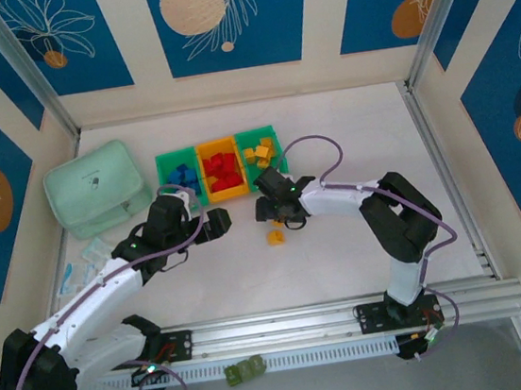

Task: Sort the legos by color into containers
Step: Pick up the lego from the center of the table.

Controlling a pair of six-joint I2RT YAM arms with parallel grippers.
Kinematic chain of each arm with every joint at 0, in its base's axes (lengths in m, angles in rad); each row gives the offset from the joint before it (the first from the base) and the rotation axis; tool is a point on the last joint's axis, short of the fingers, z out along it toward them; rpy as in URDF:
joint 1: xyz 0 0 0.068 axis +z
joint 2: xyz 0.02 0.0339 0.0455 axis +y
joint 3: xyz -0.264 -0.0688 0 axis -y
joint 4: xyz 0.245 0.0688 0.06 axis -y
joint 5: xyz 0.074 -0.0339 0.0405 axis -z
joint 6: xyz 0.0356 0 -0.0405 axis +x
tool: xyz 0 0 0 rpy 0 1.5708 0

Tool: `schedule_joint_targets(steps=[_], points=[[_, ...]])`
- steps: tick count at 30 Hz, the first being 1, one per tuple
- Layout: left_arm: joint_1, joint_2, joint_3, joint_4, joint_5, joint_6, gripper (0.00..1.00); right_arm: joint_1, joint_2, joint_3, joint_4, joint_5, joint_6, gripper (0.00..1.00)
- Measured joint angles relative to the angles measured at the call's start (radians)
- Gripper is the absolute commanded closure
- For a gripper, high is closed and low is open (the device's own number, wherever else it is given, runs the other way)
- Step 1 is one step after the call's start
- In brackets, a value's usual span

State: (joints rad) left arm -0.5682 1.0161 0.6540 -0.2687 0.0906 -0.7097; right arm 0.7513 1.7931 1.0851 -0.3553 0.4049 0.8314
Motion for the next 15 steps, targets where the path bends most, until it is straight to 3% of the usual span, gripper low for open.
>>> schedule_joint_targets(steps=[15], points=[[0.000,0.000,0.000,-0.001,-0.007,0.000,0.01,0.009,0.048,0.031,-0.076,0.055,0.006,0.48]])
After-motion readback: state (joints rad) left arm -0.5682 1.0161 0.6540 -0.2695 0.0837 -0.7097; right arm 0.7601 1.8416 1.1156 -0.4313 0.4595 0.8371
